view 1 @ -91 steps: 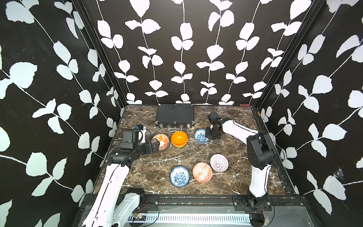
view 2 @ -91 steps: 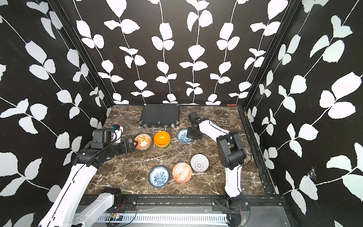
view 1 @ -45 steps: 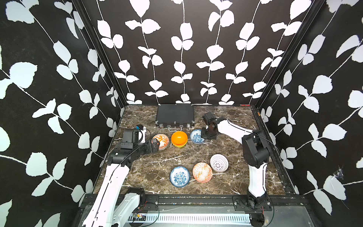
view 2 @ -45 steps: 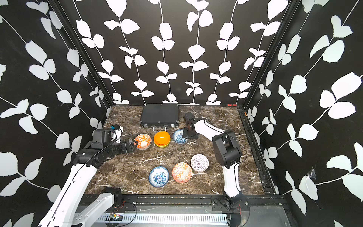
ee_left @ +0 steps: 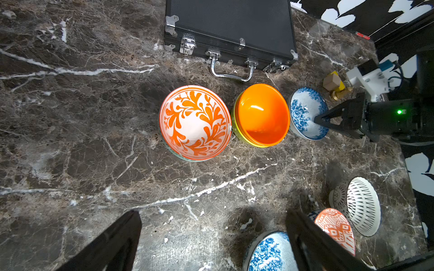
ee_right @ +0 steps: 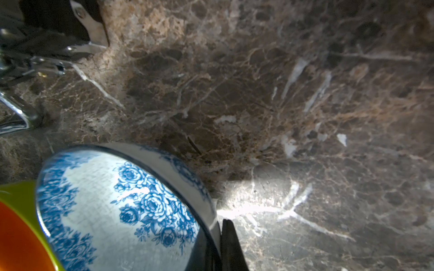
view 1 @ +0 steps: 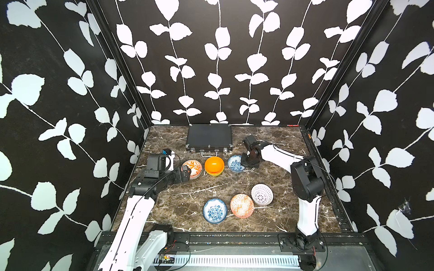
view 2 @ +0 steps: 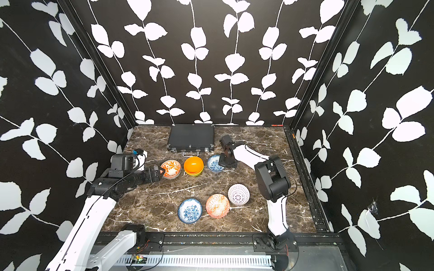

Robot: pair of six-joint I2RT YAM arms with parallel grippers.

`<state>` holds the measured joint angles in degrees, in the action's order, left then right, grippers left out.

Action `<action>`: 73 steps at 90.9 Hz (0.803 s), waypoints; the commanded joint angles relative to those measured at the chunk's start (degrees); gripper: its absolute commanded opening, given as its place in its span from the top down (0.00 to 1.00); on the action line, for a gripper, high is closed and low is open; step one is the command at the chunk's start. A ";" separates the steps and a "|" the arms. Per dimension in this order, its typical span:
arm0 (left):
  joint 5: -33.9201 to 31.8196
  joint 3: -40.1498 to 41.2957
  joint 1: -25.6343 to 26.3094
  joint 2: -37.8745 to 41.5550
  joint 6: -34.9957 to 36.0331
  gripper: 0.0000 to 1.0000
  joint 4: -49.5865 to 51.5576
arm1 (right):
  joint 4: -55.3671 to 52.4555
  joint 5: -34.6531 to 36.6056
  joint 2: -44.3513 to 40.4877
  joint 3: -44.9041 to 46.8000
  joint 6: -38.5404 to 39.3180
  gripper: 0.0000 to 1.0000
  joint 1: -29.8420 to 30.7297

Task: Stack the bowls
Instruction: Place the bowl at the center of the board.

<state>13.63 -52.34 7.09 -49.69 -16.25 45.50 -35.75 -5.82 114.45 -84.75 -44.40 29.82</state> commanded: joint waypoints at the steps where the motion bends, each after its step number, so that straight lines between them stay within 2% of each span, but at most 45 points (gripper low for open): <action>1: -0.14 0.49 0.26 0.56 0.25 0.01 -0.50 | -1.96 0.71 -2.99 0.87 -0.68 0.93 0.67; 9: -0.09 0.49 0.27 0.52 0.25 0.01 -0.50 | -2.31 0.79 -3.02 0.65 -0.61 0.84 0.85; 16: -0.09 0.56 0.23 0.64 0.25 0.01 -0.58 | -2.69 0.96 -3.16 0.27 -0.67 0.68 1.09; 29: 0.31 0.59 0.28 0.40 0.20 0.01 -0.71 | -3.34 1.46 -4.07 -0.47 -0.86 0.48 1.38; 43: 4.48 -0.30 1.35 -0.67 -0.95 0.01 -0.59 | -4.61 2.80 -7.19 -0.91 -0.78 0.37 1.38; 50: 7.15 0.21 3.26 -1.03 -5.40 0.01 -1.38 | -4.73 3.88 -10.56 0.13 -0.73 0.36 1.38; 56: 7.95 3.31 6.83 -0.53 -9.61 0.01 -4.54 | -3.88 4.67 -14.33 2.00 -0.34 0.35 1.38; 67: 0.30 6.75 18.67 -0.41 -13.96 0.01 -5.79 | -0.83 5.16 -21.92 8.04 0.43 0.34 1.38; 73: -1.29 8.14 22.91 -0.83 -16.50 0.01 -5.86 | 0.32 5.91 -27.19 12.49 1.18 0.33 1.38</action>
<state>15.97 -46.59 24.45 -50.61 -26.44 41.12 -37.12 -2.17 93.51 -78.02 -44.51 30.98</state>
